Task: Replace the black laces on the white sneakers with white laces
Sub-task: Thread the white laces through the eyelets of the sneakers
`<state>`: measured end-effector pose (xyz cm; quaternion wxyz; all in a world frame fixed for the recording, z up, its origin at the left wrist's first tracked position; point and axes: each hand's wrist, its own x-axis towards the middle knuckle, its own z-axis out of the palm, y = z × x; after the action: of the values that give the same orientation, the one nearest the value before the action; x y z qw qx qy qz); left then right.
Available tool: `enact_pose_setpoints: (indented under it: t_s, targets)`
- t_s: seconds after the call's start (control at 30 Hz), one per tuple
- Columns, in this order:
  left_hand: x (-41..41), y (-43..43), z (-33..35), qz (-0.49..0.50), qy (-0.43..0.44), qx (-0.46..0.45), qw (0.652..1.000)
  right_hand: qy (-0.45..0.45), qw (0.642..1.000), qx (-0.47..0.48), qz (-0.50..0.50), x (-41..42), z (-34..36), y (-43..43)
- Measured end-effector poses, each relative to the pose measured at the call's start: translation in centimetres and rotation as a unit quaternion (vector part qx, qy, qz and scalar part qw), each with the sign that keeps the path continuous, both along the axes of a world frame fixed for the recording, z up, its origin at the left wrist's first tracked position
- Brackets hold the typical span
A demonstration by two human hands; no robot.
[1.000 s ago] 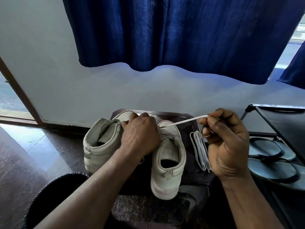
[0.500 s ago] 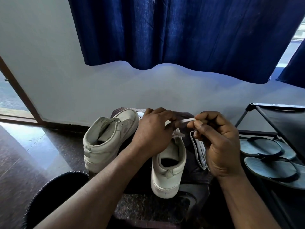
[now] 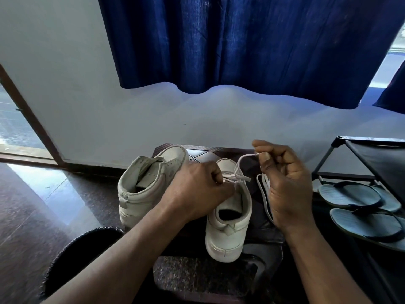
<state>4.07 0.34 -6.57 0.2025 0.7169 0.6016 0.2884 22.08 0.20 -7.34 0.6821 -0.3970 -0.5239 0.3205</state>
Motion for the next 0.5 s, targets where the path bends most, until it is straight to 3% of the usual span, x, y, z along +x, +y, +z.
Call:
enact_pose_setpoints:
  t_s: [0.1,0.2,0.4,0.5]
  targets:
    - [0.0,-0.4,0.2,0.041,0.018,0.018,0.999,-0.119,0.993,-0.002,-0.004,-1.7,-0.3,-0.4]
    - [-0.4,-0.6,0.5,0.06,-0.031,-0.014,0.998,-0.247,0.967,-0.041,-0.037,-2.6,-1.5,-0.1]
    - [-1.3,-0.2,0.0,0.08,-0.221,-0.135,0.963,-0.266,0.957,-0.092,-0.067,-2.4,-1.3,0.0]
    - [-1.7,-0.1,-0.5,0.073,-0.272,-0.157,0.947,-0.271,0.956,-0.101,-0.05,-2.4,-1.1,-0.1]
